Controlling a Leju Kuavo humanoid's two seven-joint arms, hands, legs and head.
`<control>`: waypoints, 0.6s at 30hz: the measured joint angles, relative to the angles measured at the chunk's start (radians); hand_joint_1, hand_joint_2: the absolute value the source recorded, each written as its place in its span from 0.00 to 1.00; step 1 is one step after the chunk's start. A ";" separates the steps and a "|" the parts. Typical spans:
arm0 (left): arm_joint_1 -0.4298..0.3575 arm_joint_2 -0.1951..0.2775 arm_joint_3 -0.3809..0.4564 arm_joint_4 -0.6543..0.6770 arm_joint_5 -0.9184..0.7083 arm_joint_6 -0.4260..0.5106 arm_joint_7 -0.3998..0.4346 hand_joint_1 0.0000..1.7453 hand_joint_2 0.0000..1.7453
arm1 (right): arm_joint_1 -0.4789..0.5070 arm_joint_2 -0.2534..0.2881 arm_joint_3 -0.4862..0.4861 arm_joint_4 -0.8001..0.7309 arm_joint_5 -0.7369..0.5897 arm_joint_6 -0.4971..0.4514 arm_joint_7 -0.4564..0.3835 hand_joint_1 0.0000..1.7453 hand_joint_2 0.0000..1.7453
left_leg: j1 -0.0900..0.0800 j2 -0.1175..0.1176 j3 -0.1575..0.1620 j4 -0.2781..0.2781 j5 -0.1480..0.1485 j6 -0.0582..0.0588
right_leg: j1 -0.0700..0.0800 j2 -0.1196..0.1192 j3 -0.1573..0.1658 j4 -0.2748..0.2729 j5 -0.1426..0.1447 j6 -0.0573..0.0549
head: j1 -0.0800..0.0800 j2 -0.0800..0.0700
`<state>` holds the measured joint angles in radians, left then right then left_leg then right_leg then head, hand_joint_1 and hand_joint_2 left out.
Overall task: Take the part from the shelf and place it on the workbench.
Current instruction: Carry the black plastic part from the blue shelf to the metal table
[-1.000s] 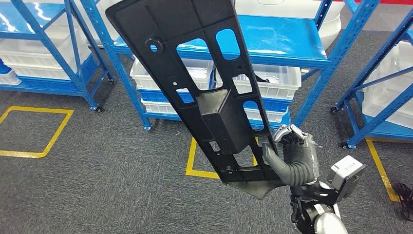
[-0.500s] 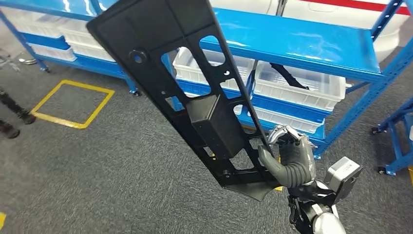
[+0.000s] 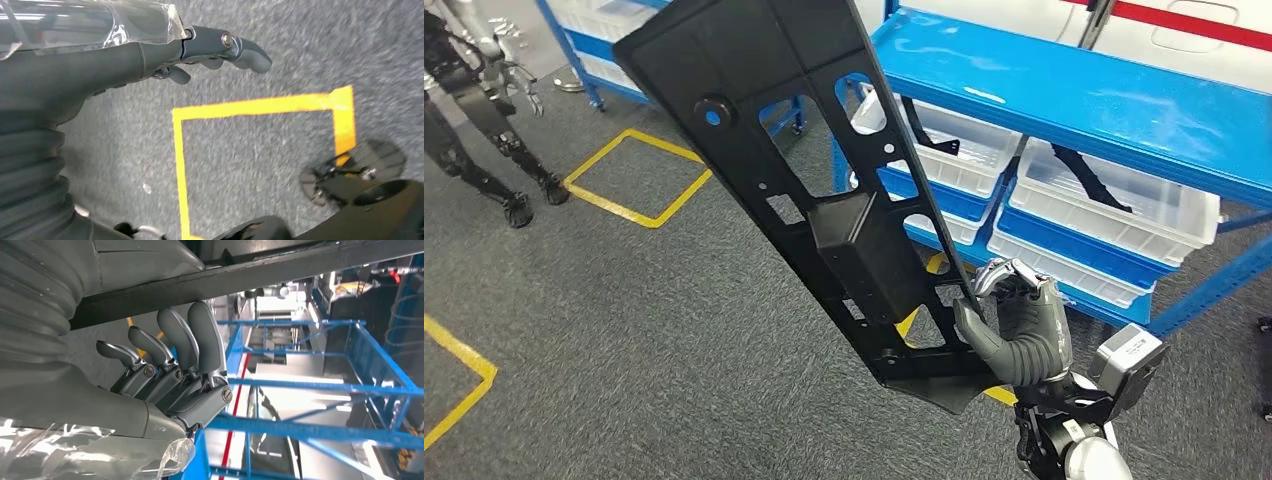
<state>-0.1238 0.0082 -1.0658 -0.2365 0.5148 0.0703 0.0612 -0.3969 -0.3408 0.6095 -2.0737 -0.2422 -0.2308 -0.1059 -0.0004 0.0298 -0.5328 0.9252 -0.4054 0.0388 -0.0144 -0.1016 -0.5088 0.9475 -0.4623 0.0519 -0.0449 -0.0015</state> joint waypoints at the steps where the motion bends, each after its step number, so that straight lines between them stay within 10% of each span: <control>1: 0.000 0.000 0.000 0.000 0.000 -0.001 0.002 0.00 1.00 | 0.000 0.000 0.000 0.000 0.000 0.000 -0.002 1.00 1.00 | 0.001 -0.010 -0.001 -0.002 0.004 0.007 | -0.003 0.025 -0.015 0.038 -0.027 0.004 | 0.000 0.000; 4: -0.002 -0.001 0.000 0.000 0.000 -0.002 0.002 0.00 1.00 | 0.007 0.000 -0.001 0.000 0.000 0.001 -0.004 1.00 1.00 | 0.000 -0.043 -0.008 -0.002 0.012 0.019 | -0.003 0.090 -0.109 0.249 -0.133 0.007 | 0.001 0.000; 6: -0.002 -0.002 0.000 0.000 0.000 -0.002 0.001 0.00 1.00 | 0.012 0.000 -0.001 0.000 0.000 0.003 -0.004 1.00 1.00 | -0.002 -0.070 -0.011 -0.002 0.015 0.021 | -0.002 0.096 -0.133 0.303 -0.137 0.004 | 0.001 0.000; 10: 0.000 -0.004 0.000 0.000 0.000 -0.002 0.000 0.00 1.00 | 0.013 0.000 -0.001 0.000 0.001 0.004 -0.004 1.00 1.00 | -0.004 -0.123 -0.011 0.001 0.021 0.011 | -0.004 0.156 -0.007 0.043 -0.013 -0.009 | 0.001 0.000; 13: -0.001 -0.004 0.000 0.000 0.000 -0.002 0.000 0.00 1.00 | 0.011 0.000 -0.001 0.000 0.001 0.004 -0.005 1.00 1.00 | -0.002 -0.151 -0.023 0.001 0.029 -0.006 | 0.001 0.167 0.016 -0.014 0.003 -0.018 | 0.000 0.000; 15: 0.001 -0.004 0.000 0.000 0.000 -0.002 0.000 0.00 1.00 | 0.010 0.000 -0.001 0.000 0.001 0.004 -0.005 1.00 1.00 | 0.001 -0.135 -0.036 0.016 0.022 -0.015 | 0.000 0.142 0.017 -0.020 0.012 -0.030 | -0.001 0.000; 18: -0.001 -0.003 0.000 0.000 0.000 -0.002 0.001 0.00 1.00 | 0.009 0.001 -0.001 0.000 0.001 0.006 -0.006 1.00 1.00 | 0.005 -0.061 -0.111 0.180 -0.071 -0.031 | -0.003 0.104 0.014 -0.025 0.020 -0.043 | -0.006 0.000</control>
<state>-0.1245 0.0050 -1.0658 -0.2365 0.5147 0.0679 0.0618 -0.3874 -0.3401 0.6086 -2.0736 -0.2410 -0.2249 -0.1117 0.0045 -0.0315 -0.6442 1.1053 -0.4768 0.0082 -0.0175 0.0025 -0.4948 0.9220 -0.4428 0.0091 -0.0506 -0.0015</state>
